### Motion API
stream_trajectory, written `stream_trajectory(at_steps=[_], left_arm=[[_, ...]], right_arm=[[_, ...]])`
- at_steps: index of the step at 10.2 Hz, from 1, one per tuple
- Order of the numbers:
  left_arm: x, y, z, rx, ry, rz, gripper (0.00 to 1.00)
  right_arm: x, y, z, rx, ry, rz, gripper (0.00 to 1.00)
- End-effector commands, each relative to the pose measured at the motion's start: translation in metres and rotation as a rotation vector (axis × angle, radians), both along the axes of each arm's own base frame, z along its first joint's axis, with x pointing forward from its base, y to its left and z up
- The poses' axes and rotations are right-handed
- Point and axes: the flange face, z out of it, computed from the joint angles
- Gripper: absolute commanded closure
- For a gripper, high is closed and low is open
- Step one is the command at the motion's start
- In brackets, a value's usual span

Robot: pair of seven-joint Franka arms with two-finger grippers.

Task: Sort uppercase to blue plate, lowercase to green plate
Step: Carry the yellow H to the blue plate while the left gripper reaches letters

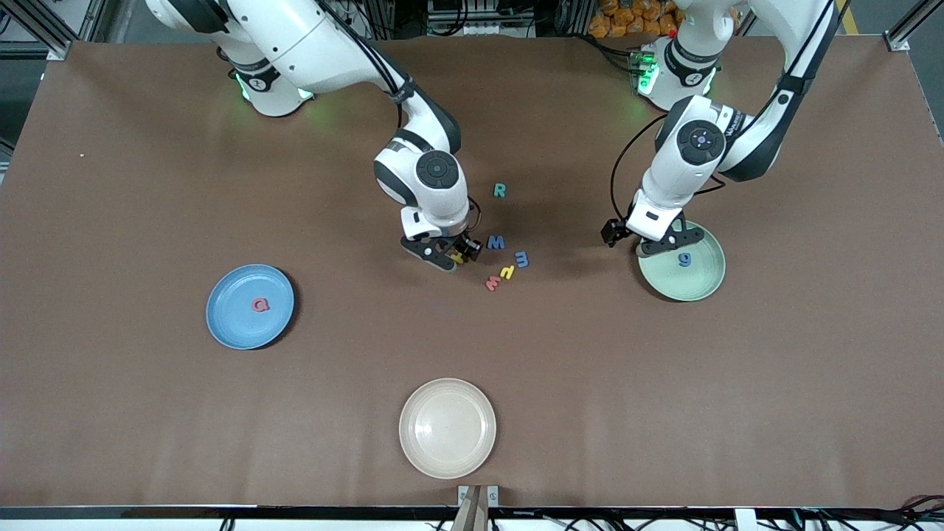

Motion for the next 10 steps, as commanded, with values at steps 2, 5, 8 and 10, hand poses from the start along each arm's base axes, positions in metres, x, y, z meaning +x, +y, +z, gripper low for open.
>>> stream_trajectory(at_steps=[2,5,8,10], left_arm=[[0.013,-0.013,0.023,-0.009,-0.031,-0.009,0.0],[0.027,-0.017,0.032,-0.006,-0.064,-0.234,0.0],[0.031,-0.031,0.018,-0.008,-0.05,-0.324,0.0],[0.028,-0.051,0.016,-0.008,-0.055,-0.381,0.0]], right_arm=[[0.007,0.008,-0.002,0.01,-0.019,-0.019,0.37],[0.005,0.007,-0.011,-0.001,-0.014,-0.015,0.62],[0.004,0.006,-0.017,-0.006,-0.009,-0.013,0.81],[0.01,0.004,-0.012,-0.001,-0.017,-0.002,1.0]])
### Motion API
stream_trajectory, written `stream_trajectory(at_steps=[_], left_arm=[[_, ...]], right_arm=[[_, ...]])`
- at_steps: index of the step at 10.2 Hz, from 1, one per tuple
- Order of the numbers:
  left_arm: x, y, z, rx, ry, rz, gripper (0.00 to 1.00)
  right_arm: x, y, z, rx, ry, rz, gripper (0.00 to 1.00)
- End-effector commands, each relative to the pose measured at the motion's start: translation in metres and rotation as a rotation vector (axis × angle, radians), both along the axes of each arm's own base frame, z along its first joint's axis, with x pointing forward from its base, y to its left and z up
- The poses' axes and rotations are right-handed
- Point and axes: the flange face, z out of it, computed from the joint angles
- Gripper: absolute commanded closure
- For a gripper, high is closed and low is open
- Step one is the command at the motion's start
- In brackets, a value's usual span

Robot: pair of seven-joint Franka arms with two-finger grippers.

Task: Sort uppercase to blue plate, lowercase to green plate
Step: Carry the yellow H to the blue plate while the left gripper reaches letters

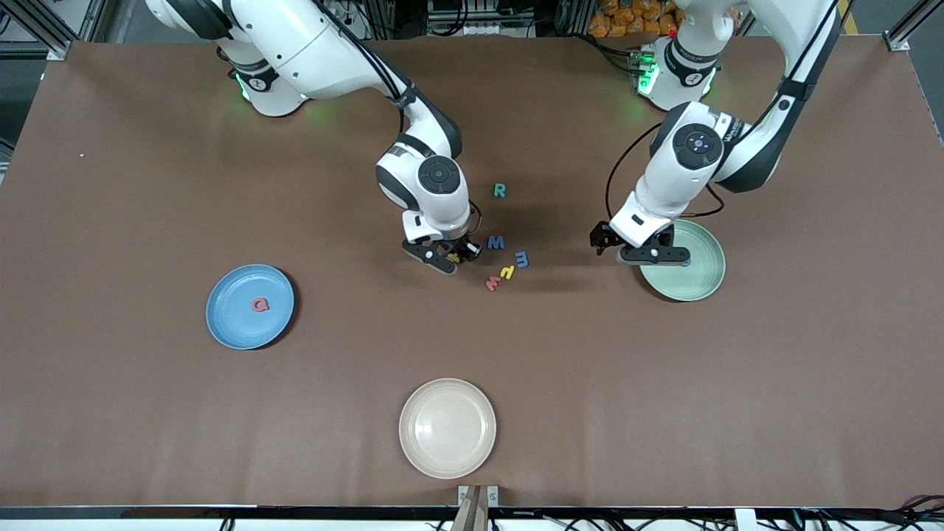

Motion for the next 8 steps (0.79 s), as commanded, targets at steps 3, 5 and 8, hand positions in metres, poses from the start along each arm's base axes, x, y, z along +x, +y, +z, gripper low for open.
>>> stream_trajectory(at_steps=[3,5,8], left_arm=[[0.008,-0.056,-0.001,-0.003,-0.03,-0.257,0.0],[0.013,-0.066,-0.009,0.029,-0.055,-0.358,0.0],[0.0,-0.118,-0.024,0.01,-0.053,-0.452,0.0]], right_arm=[[0.034,-0.024,0.046,-0.031,0.001,0.031,1.0],[0.062,-0.066,0.088,-0.055,0.019,0.044,1.0],[0.1,-0.138,0.117,-0.102,0.06,0.136,1.0]])
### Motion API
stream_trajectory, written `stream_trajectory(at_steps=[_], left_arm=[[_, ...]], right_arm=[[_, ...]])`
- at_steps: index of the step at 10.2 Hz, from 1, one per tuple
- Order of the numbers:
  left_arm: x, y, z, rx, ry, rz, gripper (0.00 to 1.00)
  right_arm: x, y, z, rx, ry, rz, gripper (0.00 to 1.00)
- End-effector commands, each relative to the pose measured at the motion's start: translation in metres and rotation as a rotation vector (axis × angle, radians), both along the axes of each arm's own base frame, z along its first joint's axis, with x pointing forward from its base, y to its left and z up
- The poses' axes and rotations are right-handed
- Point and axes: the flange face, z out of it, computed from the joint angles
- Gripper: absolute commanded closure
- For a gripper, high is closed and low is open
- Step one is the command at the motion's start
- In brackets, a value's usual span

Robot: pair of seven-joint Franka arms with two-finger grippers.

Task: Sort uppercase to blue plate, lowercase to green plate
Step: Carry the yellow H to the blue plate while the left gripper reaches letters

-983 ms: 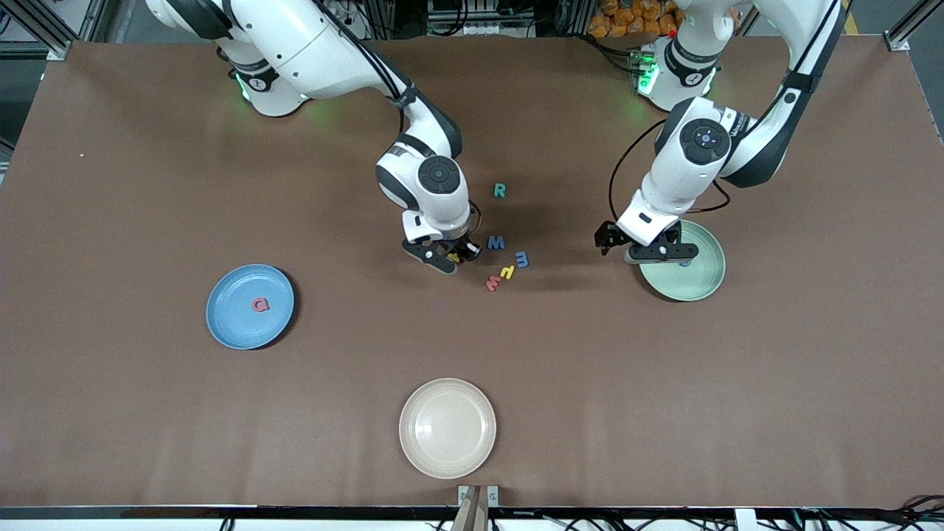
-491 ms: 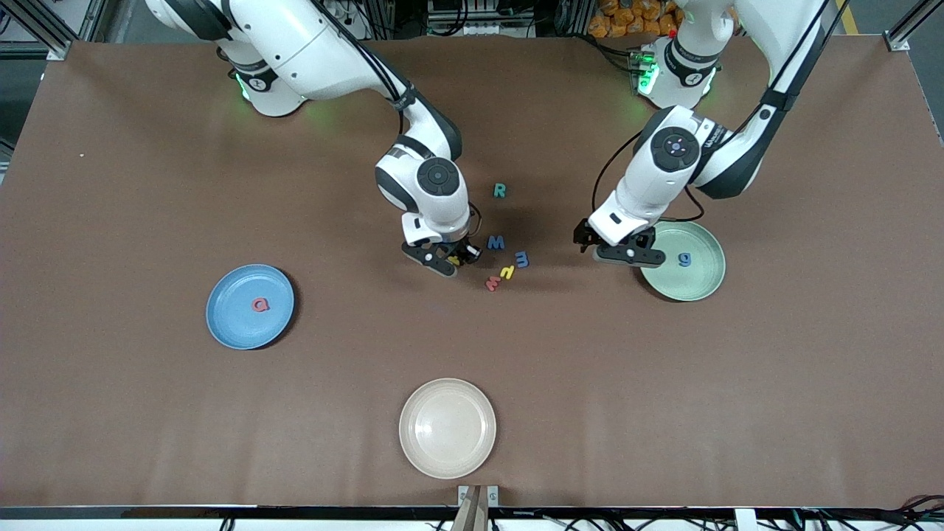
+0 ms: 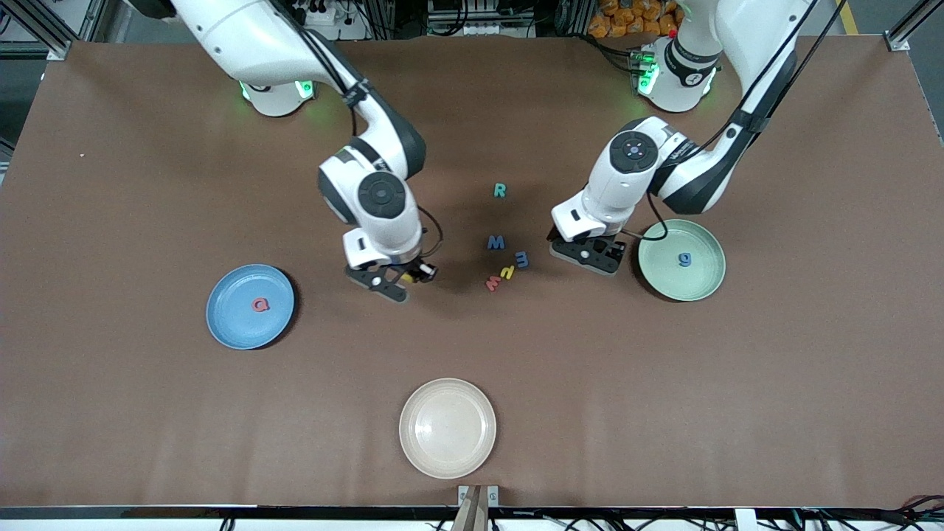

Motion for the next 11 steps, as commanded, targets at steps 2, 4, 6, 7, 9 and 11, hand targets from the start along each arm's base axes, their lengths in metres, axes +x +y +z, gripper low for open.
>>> stream_trajectory(at_steps=[2,4,6,7,9,11], left_arm=[[-0.003,-0.057,-0.011,-0.036,0.012,-0.058,0.04],[-0.004,-0.072,-0.026,-0.043,0.029,-0.075,0.06],[0.007,-0.072,-0.037,-0.022,0.008,-0.086,0.09],[0.005,-0.077,-0.045,-0.022,0.018,-0.092,0.1],[0.003,-0.095,-0.052,-0.012,0.006,-0.069,0.12],[-0.007,-0.116,-0.068,0.011,0.0,-0.04,0.12]], right_arm=[[0.028,-0.096,0.02,0.027,0.121,0.114,1.0],[0.037,-0.161,0.035,0.029,0.127,0.154,1.0],[0.037,-0.228,0.039,0.035,0.17,0.256,1.0],[0.041,-0.257,0.035,0.033,0.183,0.273,1.0],[0.048,-0.303,0.02,0.027,0.208,0.288,1.0],[0.051,-0.338,-0.003,0.025,0.229,0.275,1.0]])
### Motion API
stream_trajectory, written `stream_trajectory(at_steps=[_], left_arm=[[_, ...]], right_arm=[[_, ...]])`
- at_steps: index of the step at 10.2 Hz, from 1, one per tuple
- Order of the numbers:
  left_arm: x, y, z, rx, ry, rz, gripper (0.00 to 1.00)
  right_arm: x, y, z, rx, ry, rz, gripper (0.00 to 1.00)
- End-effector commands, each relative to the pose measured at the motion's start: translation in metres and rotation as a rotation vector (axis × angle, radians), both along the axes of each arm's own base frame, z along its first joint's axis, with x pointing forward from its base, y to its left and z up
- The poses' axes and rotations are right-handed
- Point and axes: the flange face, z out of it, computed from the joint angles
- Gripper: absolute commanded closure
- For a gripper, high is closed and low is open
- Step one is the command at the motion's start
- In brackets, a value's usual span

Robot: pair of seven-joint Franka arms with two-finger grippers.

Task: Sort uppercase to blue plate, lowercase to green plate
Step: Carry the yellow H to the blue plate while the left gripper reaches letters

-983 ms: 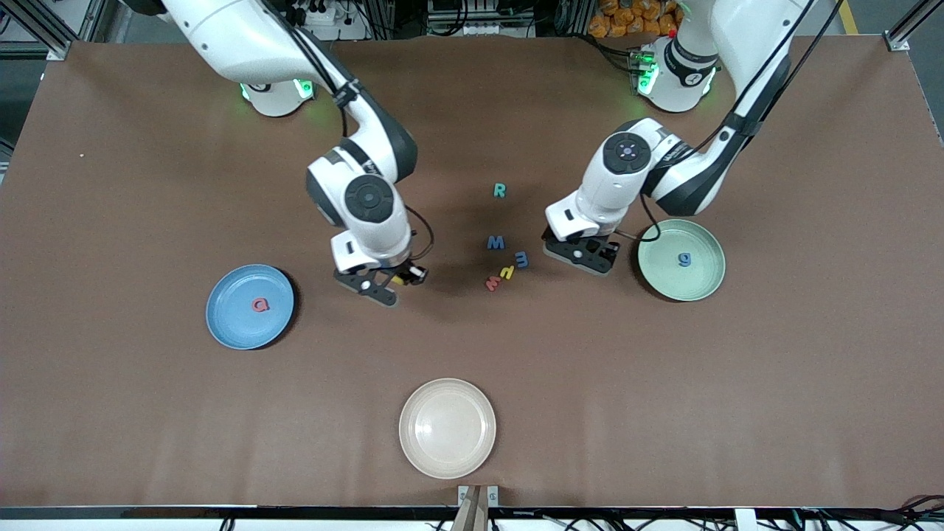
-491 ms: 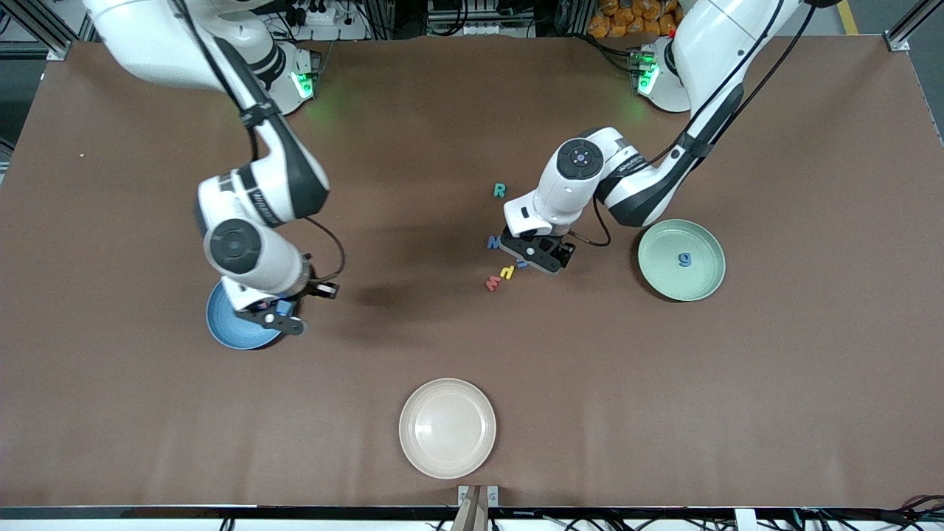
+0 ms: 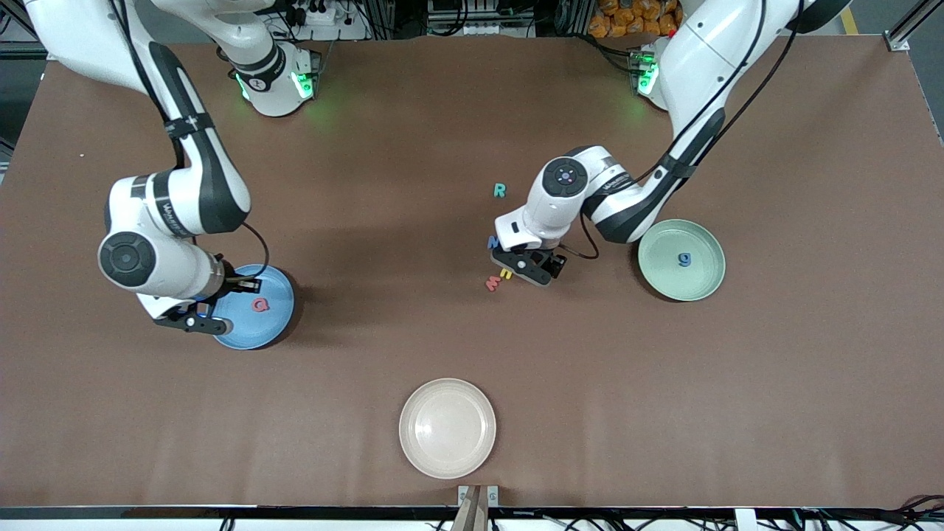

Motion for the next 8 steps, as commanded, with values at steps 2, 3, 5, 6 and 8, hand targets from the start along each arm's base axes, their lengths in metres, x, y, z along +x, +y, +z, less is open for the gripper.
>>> stream_trajectory(at_steps=[2,3,5,6,8], left_arm=[[-0.001,-0.024,-0.017,0.043,-0.035,0.016,0.13],[0.001,-0.024,-0.019,0.043,-0.034,0.016,0.14],[0.006,-0.022,-0.02,0.047,-0.043,0.003,0.15],[0.009,-0.023,-0.018,0.047,-0.054,-0.004,0.16],[0.008,-0.024,-0.024,0.048,-0.046,-0.002,0.19]], right_arm=[[0.001,-0.023,-0.023,0.009,0.008,-0.016,0.91],[0.002,-0.023,-0.023,0.008,0.003,-0.013,0.75],[0.003,-0.032,-0.019,-0.004,-0.005,-0.015,0.37],[0.003,-0.033,-0.012,-0.005,-0.01,-0.005,0.23],[0.009,-0.036,0.012,-0.004,-0.05,-0.007,0.03]])
